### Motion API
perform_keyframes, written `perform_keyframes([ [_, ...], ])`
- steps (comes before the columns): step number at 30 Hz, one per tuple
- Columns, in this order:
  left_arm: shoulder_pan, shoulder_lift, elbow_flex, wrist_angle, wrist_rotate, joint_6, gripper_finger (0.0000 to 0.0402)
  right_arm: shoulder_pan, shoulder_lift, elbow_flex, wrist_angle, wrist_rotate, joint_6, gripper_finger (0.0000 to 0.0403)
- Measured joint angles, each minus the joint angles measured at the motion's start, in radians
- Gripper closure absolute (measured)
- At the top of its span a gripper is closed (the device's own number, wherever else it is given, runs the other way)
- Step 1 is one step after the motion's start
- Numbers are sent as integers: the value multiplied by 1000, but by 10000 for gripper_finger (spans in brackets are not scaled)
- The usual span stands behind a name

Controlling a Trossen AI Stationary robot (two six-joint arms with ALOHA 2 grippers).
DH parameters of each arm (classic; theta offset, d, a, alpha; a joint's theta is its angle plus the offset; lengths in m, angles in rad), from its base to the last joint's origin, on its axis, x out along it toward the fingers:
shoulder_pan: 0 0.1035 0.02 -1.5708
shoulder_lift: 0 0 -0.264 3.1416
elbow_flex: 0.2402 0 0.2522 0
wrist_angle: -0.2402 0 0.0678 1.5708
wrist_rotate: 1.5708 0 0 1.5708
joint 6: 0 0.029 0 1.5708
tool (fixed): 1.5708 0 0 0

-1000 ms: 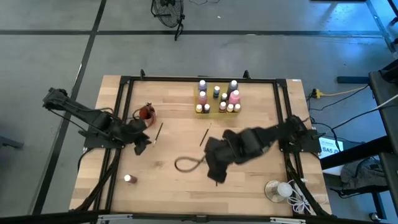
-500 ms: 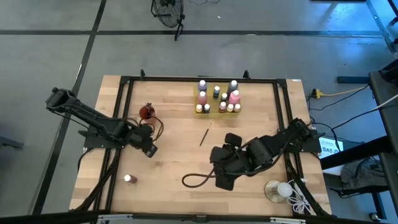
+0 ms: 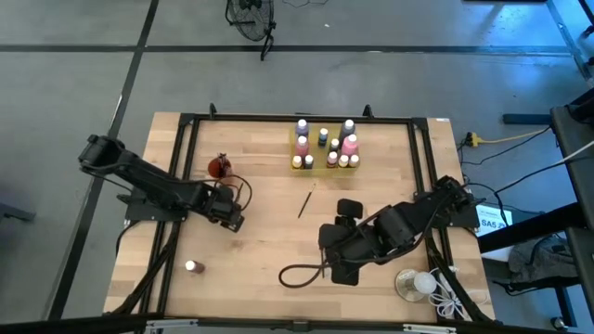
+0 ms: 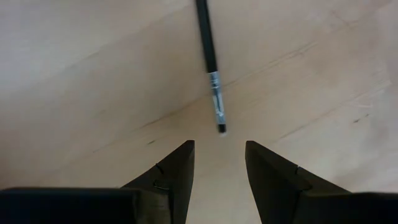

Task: Pick & Place Paint Supplies
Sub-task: Put the silver paint brush into the orange cup

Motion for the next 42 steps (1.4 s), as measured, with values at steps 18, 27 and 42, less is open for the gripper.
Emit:
perform_keyframes([
  [18, 0, 120, 4, 55, -16, 0, 263, 1, -3, 0, 0, -3, -18, 199],
  [27, 79, 120, 3, 55, 30, 66, 263, 0, -3, 0, 0, -3, -18, 199],
  [42, 93, 121, 1, 56, 8, 85, 270, -6, -3, 0, 0, 0, -18, 199],
])
